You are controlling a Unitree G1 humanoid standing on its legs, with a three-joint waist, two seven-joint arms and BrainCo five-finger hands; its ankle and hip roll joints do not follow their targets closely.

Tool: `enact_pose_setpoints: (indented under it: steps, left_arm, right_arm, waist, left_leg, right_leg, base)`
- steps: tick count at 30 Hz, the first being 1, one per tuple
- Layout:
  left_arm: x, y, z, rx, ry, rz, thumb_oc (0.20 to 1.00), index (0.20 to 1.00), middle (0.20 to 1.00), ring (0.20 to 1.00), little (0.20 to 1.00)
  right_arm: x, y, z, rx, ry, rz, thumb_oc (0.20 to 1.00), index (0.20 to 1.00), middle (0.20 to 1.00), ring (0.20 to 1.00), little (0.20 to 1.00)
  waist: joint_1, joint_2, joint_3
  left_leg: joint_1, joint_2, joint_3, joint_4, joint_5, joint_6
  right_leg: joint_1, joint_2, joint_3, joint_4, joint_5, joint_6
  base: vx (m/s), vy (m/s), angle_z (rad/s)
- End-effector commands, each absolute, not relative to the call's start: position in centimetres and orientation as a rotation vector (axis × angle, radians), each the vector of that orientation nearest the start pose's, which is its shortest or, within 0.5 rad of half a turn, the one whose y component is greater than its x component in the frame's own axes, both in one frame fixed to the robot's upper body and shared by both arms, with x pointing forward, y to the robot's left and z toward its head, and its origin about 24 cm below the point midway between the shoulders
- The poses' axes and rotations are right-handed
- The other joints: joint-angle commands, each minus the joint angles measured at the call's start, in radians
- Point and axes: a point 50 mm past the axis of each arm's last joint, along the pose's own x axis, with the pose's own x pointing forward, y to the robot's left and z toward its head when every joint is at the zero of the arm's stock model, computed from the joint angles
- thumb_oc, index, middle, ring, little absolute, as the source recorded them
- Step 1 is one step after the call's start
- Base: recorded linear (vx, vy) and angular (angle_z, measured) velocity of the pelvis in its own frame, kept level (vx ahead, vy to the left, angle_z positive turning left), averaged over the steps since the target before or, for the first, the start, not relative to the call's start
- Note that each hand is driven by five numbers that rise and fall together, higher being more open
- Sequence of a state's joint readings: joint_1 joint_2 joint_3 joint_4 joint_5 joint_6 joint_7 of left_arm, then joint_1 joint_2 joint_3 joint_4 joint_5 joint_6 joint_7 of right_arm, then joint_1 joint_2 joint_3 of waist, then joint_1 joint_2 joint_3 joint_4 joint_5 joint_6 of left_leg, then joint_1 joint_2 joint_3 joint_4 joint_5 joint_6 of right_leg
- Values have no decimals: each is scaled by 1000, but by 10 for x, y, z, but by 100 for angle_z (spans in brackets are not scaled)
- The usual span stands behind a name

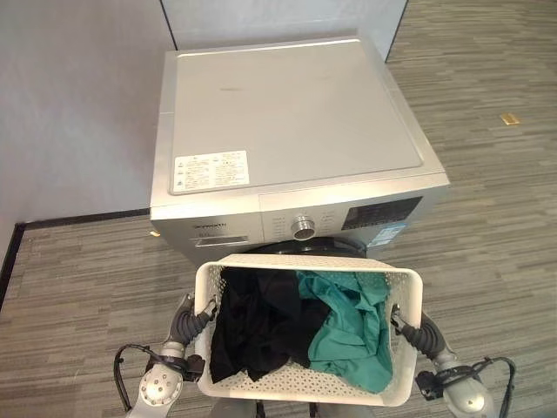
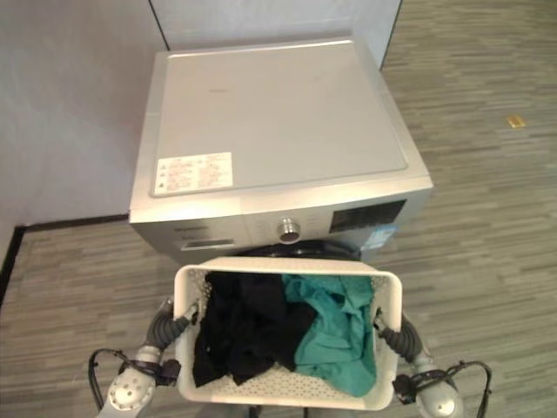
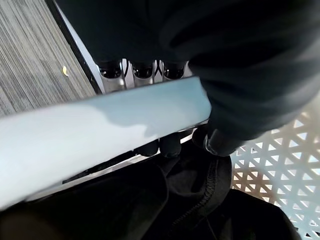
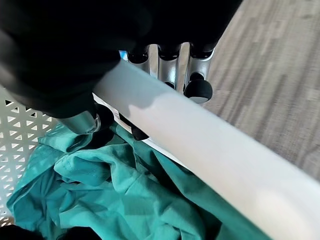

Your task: Grab the laundry basket,head to the washer,open it,put in the laundry and shut it.

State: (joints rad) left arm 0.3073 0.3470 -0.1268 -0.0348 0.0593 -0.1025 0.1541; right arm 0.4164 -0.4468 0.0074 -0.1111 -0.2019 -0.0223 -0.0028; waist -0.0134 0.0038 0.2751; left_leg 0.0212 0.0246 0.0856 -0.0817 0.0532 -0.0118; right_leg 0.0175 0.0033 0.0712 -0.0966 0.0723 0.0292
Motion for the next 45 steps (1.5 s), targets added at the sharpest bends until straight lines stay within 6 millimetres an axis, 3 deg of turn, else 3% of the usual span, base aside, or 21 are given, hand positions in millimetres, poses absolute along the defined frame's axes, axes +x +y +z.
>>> enact_pose_setpoints:
  steps: [1,2,3,4,5,10,16,22,26,30,34,39,41,42,45]
  left_arm:
    - [217,252,61,594,-128,241,200,200,200,200,200]
    - [231,242,83,594,-246,249,200,200,200,200,200]
    - [232,242,84,596,-250,250,200,200,200,200,200]
    - [238,237,99,591,-319,245,200,200,200,200,200]
    - [239,230,125,600,-450,247,200,200,200,200,200]
    - [236,224,156,644,-590,237,200,200,200,200,200]
    - [219,228,172,651,-631,180,200,200,200,200,200]
    - [216,235,175,702,-618,193,200,200,200,200,200]
    - [212,234,187,694,-674,198,200,200,200,200,200]
    - [205,230,204,621,-750,169,200,200,200,200,200]
    - [208,224,213,586,-793,135,200,200,200,200,200]
    - [234,209,222,453,-795,18,200,200,200,200,200]
    - [258,198,232,430,-795,-22,200,200,200,200,200]
    - [260,197,234,432,-802,-21,200,200,200,200,200]
    - [308,167,241,379,-712,-121,200,200,200,200,200]
  right_arm:
    - [167,-269,41,-819,149,-21,200,200,200,200,200]
    - [174,-266,51,-838,83,-47,200,200,200,200,200]
    - [175,-266,51,-837,80,-51,200,200,200,200,200]
    - [179,-262,59,-853,38,-34,200,200,200,200,200]
    - [183,-257,81,-908,-71,-31,200,200,200,200,200]
    - [177,-259,112,-924,-178,-55,200,200,200,200,200]
    - [162,-271,123,-900,-179,-132,200,200,200,200,200]
    - [150,-276,128,-922,-160,-152,200,200,200,200,200]
    - [143,-282,137,-961,-174,-208,200,200,200,200,200]
    - [141,-284,150,-1032,-217,-240,200,200,200,200,200]
    - [152,-284,159,-1063,-272,-247,200,200,200,200,200]
    - [180,-285,174,-1090,-361,-283,200,200,200,200,200]
    - [203,-287,183,-1062,-401,-312,200,200,200,200,200]
    - [205,-288,184,-1060,-405,-319,200,200,200,200,200]
    - [240,-293,208,-1054,-440,-361,200,200,200,200,200]
  waist:
    - [5,-50,-22]
    - [-5,-68,0]
    - [-7,-67,2]
    - [-14,-64,0]
    - [-24,-34,-22]
    - [-56,-23,-42]
    - [-78,-28,-56]
    - [-99,-33,-63]
    - [-117,-42,-69]
    - [-125,-38,-75]
    - [-121,-35,-87]
    - [-97,-27,-111]
    - [-79,-20,-129]
    - [-79,-21,-124]
    - [-60,-20,-141]
  left_leg:
    - [-90,44,-30,152,-125,-22]
    - [-110,53,33,250,-150,-28]
    - [-126,55,29,274,-160,-27]
    - [-101,48,21,298,-217,-29]
    - [-12,15,-65,240,-260,-24]
    - [17,-19,-110,198,-267,5]
    - [31,-44,-69,195,-278,36]
    - [57,-50,-39,193,-302,53]
    - [74,-56,-16,197,-317,67]
    - [94,-63,-1,202,-332,82]
    - [115,-68,16,193,-338,92]
    - [139,-76,17,178,-335,99]
    - [145,-79,3,168,-329,97]
    - [144,-79,1,165,-327,97]
    - [144,-78,-26,158,-314,88]
  right_leg:
    - [-23,-74,-63,11,-50,60]
    - [-46,-114,-115,31,-31,63]
    - [-51,-114,-118,35,-33,64]
    - [-75,-118,-128,52,-27,71]
    - [-114,-98,-124,68,-15,81]
    - [-120,-113,-97,90,-9,82]
    - [-131,-137,-75,101,17,100]
    - [-130,-134,-48,97,25,121]
    - [-136,-133,-23,99,35,134]
    - [-138,-130,-6,105,46,148]
    - [-139,-126,9,108,52,161]
    - [-126,-136,12,100,59,166]
    - [-116,-147,1,88,63,167]
    - [-116,-148,-1,86,63,167]
    - [-104,-154,-15,73,65,162]
  base:
    - [-336,-26,63]
    - [-249,3,75]
    - [-332,44,89]
    - [-197,174,65]
    - [-174,219,34]
    - [-81,149,21]
    - [-48,116,-10]
    - [2,81,-16]
    - [-4,49,-20]
    - [-5,60,-17]
    - [27,39,-23]
    - [43,12,-12]
    - [55,-16,5]
    - [54,-47,15]
    - [31,-61,28]
